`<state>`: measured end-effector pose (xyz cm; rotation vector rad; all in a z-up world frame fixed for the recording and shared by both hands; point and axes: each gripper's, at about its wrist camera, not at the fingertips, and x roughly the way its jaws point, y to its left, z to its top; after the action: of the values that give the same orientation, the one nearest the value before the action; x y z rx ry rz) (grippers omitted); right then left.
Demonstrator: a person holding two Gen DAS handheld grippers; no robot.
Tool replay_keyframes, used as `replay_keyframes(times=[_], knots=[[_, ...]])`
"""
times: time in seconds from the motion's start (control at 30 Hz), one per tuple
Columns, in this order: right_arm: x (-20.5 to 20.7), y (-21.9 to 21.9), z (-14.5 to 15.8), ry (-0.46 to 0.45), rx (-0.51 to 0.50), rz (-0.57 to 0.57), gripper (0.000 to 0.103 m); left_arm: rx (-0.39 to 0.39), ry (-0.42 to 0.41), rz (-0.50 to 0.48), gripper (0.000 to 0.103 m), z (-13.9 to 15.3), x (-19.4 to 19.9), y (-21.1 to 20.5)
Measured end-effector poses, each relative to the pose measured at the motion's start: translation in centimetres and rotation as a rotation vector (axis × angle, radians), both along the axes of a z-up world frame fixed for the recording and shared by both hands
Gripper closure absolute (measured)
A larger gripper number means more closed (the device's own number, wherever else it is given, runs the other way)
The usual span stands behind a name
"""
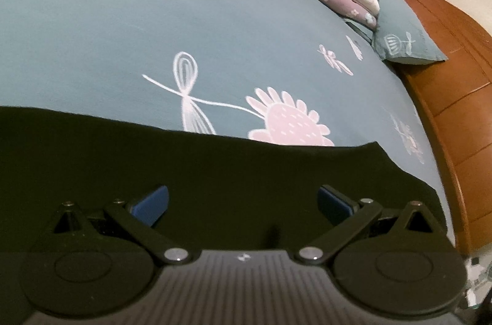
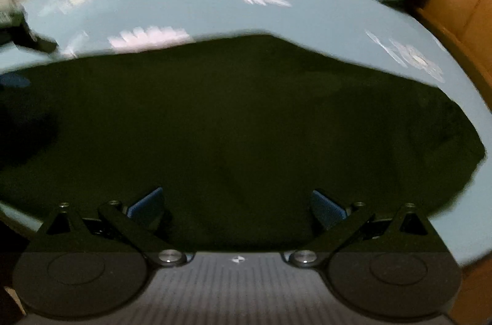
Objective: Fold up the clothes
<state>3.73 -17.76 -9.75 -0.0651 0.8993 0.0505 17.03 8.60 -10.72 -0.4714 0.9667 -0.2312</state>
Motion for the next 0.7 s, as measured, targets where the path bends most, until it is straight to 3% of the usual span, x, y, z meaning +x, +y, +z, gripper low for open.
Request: replay_keyframes(times=[0.17,0.33,0.57,0.7], knots=[[0.9,2.8,-1.4,0.028,0.019,0.089,0.0,0.021,0.002,0.021,0.001,0.0,0.2,0.6],[-0.9,1.4,-2.1,0.054,0.071,0.1,0.0,0.008,0.01,0.013,0.001,-0.5,0.3,0.8],[1.5,0.4,-0.8,0.015,0.16,0.044,0.0,0.003,-0.008,0.025,0.001,0.0,0.0,1.0],[2.4,0.5,-2.2,0.059,0.165,0.033,0.0,0.018,-0.01,0.021,0.001,0.2,-0.2,0.7]])
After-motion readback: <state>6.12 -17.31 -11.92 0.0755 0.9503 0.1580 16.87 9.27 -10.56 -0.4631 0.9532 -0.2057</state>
